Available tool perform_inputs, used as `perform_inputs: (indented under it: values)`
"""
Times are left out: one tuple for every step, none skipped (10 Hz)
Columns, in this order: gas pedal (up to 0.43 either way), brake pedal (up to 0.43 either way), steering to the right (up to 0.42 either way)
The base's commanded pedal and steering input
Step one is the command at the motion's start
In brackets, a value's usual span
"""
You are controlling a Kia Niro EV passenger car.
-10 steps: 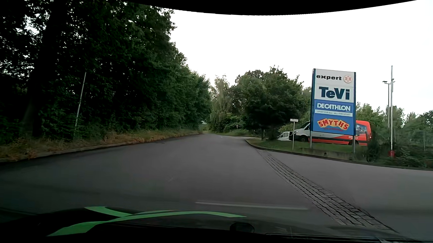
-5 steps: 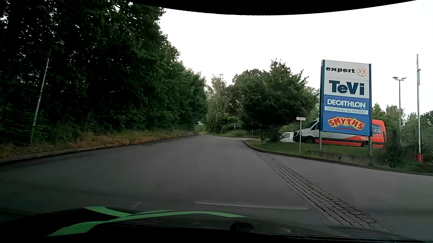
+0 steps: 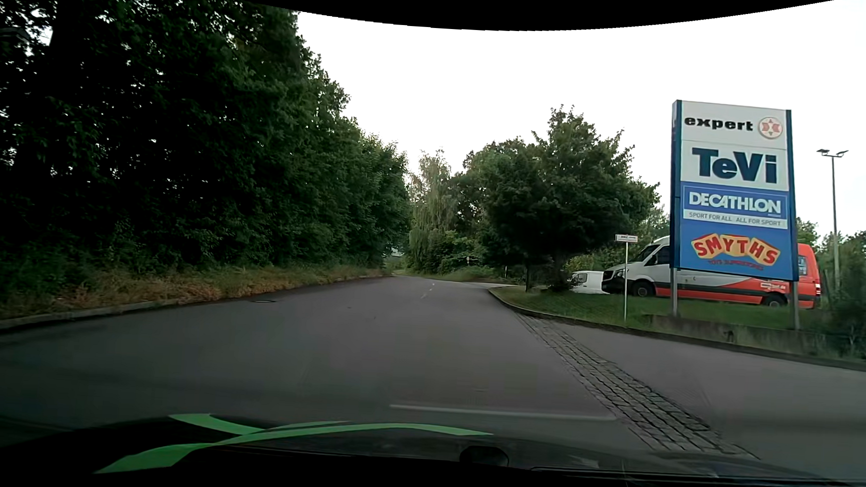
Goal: Follow the waypoints while adhering to traffic rules and regulations
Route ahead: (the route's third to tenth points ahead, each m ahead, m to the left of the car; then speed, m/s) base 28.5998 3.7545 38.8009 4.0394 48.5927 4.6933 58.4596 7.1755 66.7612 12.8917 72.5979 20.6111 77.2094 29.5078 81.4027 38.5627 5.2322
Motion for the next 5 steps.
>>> perform_inputs:
  values:
    - [0.268, 0.000, 0.003]
    - [0.268, 0.000, 0.003]
    - [0.268, 0.000, 0.002]
    - [0.268, 0.000, 0.002]
    - [0.268, 0.000, 0.002]
